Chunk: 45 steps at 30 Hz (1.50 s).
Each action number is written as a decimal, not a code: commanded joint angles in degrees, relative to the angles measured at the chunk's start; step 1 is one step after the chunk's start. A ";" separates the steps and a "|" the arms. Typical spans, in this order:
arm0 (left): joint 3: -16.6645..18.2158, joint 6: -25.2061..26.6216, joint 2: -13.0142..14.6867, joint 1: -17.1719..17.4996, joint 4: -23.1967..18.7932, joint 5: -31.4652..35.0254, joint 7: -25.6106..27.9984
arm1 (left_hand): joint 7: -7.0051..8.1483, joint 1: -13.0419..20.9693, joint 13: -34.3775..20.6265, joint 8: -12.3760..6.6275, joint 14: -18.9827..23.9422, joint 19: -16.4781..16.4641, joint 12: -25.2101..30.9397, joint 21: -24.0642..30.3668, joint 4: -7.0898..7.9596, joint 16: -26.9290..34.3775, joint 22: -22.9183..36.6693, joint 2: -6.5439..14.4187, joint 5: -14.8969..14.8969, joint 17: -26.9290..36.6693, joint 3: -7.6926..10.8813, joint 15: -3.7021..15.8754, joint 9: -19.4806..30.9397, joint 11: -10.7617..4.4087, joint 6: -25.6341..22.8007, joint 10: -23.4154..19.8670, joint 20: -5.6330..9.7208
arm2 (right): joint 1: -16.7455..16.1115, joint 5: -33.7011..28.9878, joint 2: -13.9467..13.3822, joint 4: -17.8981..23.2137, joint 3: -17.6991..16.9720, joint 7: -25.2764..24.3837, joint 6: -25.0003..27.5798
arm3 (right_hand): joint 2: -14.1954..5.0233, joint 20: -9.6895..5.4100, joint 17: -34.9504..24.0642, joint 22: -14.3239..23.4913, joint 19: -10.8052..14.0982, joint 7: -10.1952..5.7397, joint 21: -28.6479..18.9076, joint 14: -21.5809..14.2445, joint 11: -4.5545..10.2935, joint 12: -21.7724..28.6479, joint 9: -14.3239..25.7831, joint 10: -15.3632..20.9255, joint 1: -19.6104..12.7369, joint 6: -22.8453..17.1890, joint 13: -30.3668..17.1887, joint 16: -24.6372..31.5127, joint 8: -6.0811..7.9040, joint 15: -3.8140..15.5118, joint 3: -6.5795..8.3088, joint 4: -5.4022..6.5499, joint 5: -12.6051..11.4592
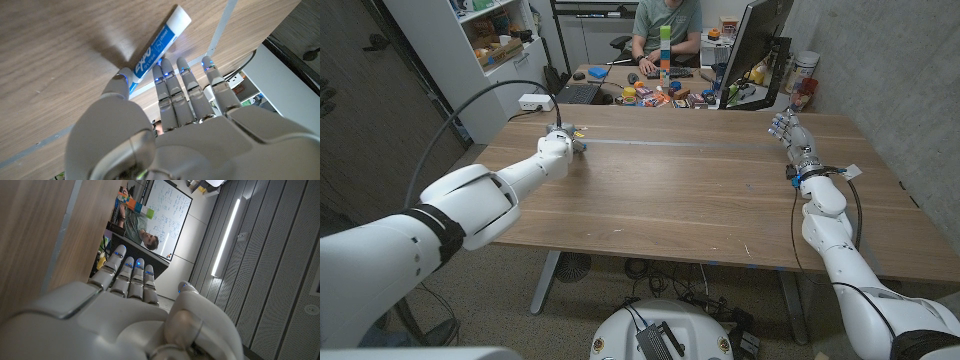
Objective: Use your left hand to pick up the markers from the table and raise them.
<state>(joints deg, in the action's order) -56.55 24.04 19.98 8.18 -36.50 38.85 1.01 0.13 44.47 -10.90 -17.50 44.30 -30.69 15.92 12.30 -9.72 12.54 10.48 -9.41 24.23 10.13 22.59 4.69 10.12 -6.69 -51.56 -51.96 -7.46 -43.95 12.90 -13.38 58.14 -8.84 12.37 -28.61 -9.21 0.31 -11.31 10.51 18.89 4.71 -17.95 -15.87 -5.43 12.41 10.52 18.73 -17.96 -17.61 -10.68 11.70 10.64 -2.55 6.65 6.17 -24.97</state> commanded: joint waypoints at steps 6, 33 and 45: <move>0.69 2.02 -0.05 1.49 -2.06 -1.27 1.09 | 0.07 2.29 0.19 -1.02 3.67 -1.71 0.81 0.35 0.09 0.10 0.06 -0.21 -0.77 -0.09 0.69 0.71 0.30 -0.97 -5.68 -6.28 1.32 | -0.46 -0.25 -0.65 1.41 -0.09 -0.20 1.38 | 0.08 0.40 -0.17 0.13 0.18 -0.15 0.12 -0.63 -0.05 0.00 0.23 0.23 0.27 -0.47 -0.14 0.21 0.49 -0.16 -0.10 0.00 0.26; 1.19 4.65 -1.06 2.63 -3.14 -2.02 3.18 | -0.50 10.37 0.47 -0.60 11.54 -4.80 -0.20 0.55 -0.27 -0.16 0.03 0.44 -3.10 -0.37 4.39 2.34 0.00 -1.39 -15.39 -15.29 3.33 | -1.37 0.23 -0.80 2.81 -0.57 -0.46 1.60 | 0.16 0.70 -0.14 0.13 0.26 -0.20 0.36 -0.66 -0.53 -0.11 0.24 -0.04 0.49 -0.28 -0.15 0.11 0.41 -0.31 -0.30 -0.03 0.27; 1.90 6.36 -0.36 4.13 -6.09 -2.42 3.58 | -0.57 11.07 0.51 -0.18 13.15 -5.55 -0.78 0.62 0.01 -0.28 0.01 0.39 -3.98 -0.43 4.99 2.56 -0.03 -1.31 -16.69 -16.24 3.89 | -1.47 0.42 -1.00 2.75 -0.59 -0.02 2.57 | 0.17 0.81 -0.13 0.14 0.28 -0.19 0.49 -0.65 -0.59 -0.15 0.24 -0.18 0.59 -0.23 -0.16 0.06 0.39 -0.33 -0.38 -0.04 0.27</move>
<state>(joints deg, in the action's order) -55.23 28.72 19.05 11.00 -39.98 36.87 4.12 -0.39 55.01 -10.24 -17.73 56.93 -35.71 15.26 12.53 -9.64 12.53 10.40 -8.96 20.54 9.58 27.11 7.41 9.95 -6.17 -58.17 -66.11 -3.70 -45.21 13.08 -14.12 60.84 -9.34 11.91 -26.85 -8.99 0.94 -11.31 10.51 19.08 4.71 -17.57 -16.08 -5.64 12.41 10.51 18.51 -17.74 -17.61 -10.68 11.70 10.64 -2.75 6.49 6.01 -24.97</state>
